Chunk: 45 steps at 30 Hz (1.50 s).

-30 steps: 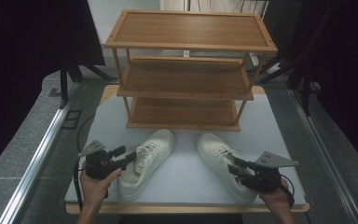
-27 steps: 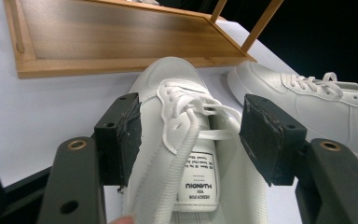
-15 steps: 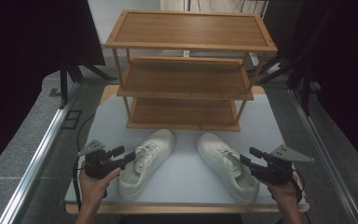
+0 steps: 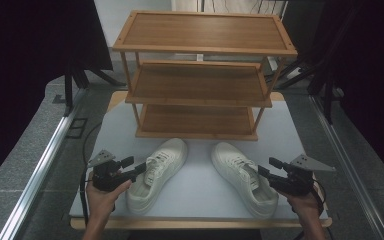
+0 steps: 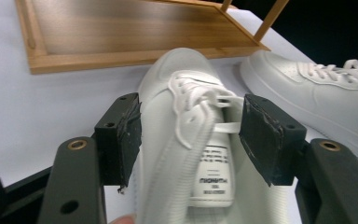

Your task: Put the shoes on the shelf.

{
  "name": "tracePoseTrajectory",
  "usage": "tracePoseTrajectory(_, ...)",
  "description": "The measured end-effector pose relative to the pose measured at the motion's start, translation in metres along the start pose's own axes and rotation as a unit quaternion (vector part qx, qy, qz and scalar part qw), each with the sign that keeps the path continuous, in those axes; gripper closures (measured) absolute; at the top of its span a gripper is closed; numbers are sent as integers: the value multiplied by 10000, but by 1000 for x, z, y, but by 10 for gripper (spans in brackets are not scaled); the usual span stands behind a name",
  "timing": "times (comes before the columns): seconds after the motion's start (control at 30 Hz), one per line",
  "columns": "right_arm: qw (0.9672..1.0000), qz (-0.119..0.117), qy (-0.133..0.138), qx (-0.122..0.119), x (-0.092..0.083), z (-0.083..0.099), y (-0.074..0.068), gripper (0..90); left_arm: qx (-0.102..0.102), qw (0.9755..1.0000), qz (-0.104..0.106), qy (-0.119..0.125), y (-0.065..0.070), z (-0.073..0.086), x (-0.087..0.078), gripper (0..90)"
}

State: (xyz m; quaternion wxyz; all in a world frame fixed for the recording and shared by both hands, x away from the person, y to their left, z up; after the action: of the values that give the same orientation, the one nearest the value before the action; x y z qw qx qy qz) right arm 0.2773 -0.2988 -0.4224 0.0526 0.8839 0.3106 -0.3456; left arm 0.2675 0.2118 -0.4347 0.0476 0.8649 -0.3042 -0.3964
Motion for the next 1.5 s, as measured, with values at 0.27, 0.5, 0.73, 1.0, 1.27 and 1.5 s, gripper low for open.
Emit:
tracePoseTrajectory(0.27, 9996, -196, -210, -36, 23, 0, 2, 421, 136, 9991, -309, -272, -1, 1, 16, 399)
tracePoseTrajectory(0.5, 9986, -396, -326, -159, 36, -1, 5, 455, 204, 9984, -359, -398, -3, -3, 29, 403)
tracePoseTrajectory(0.73, 9972, -459, -489, -324, 39, -1, 4, 493, 372, 9963, -552, -538, 0, -8, 38, 428)
tracePoseTrajectory(1.0, 9915, 63, -985, -849, 42, -1, -6, 517, 458, 9962, -497, -544, -1, -8, 39, 449)
tracePoseTrajectory(1.27, 9967, -110, -760, -260, 47, 4, 7, 655, 539, 9960, -337, -622, -3, -9, 41, 570)
tracePoseTrajectory(1.5, 9976, -20, -662, -196, 46, 5, 6, 802, 647, 9944, -443, -711, -1, -8, 43, 773)
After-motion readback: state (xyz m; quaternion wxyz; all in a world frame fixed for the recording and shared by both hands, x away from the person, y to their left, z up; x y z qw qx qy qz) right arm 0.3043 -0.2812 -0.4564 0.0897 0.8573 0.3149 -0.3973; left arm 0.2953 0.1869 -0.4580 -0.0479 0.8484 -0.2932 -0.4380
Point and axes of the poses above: each handheld gripper's, and its own axes: x roughly forward along the jaws, z roughly out of its underside, y roughly to its right, the point moved 1 cm from there along x, roughly forward along the jaws, and after that the axes turned 14 degrees about -y, right-handed, at the moved point
